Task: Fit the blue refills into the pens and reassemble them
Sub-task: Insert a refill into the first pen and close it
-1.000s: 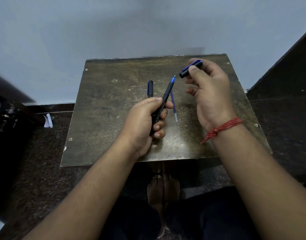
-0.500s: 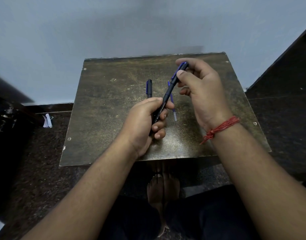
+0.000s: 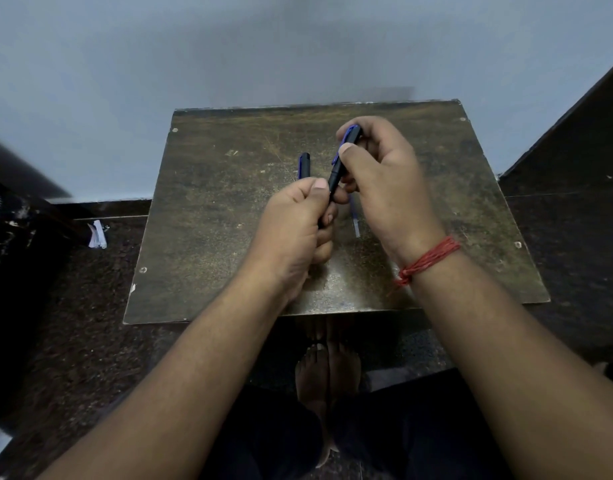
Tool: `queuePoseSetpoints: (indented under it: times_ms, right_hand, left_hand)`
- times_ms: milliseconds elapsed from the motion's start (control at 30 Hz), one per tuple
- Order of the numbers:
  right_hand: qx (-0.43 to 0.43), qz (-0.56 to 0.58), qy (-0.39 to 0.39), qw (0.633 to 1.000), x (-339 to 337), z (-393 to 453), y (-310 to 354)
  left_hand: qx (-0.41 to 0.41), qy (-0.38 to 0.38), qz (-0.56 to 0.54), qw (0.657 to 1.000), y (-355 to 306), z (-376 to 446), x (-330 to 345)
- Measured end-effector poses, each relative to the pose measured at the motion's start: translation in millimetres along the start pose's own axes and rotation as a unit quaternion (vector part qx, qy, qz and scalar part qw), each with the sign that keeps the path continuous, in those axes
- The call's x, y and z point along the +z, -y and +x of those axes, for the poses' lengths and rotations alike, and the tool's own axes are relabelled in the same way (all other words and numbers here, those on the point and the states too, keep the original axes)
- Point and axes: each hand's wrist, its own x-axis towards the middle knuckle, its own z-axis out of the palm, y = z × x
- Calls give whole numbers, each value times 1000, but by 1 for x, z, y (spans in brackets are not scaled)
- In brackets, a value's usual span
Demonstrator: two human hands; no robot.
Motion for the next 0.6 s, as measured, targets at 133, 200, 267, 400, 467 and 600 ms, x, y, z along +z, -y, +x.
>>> queuePoseSetpoints:
  times_ms: [133,200,267,400,467,600]
  right_hand:
    - [-9,-7,-4,1000,13,-3,2]
    - [-15,-32,-2,999,15,-5,1]
    - [-19,-51,-4,998,16,-6,1]
    - [-34,-63,-5,997,16,-9,1]
    - [-22,-44,-13,999,16,-11,1]
    - [13,-28,-25,999,16,-14,2]
  left_hand:
    - [21,-17,13,1000,-1,-2,-5]
    - [30,-22,11,999,-1,-3,-5]
    - [38,-26,7,999,0,-4,-4]
    - [65,-61,57,994,2,0,-1]
    - [80,-75,88,990,4,2,0]
    - [92,-78,123,985,7,2,-1]
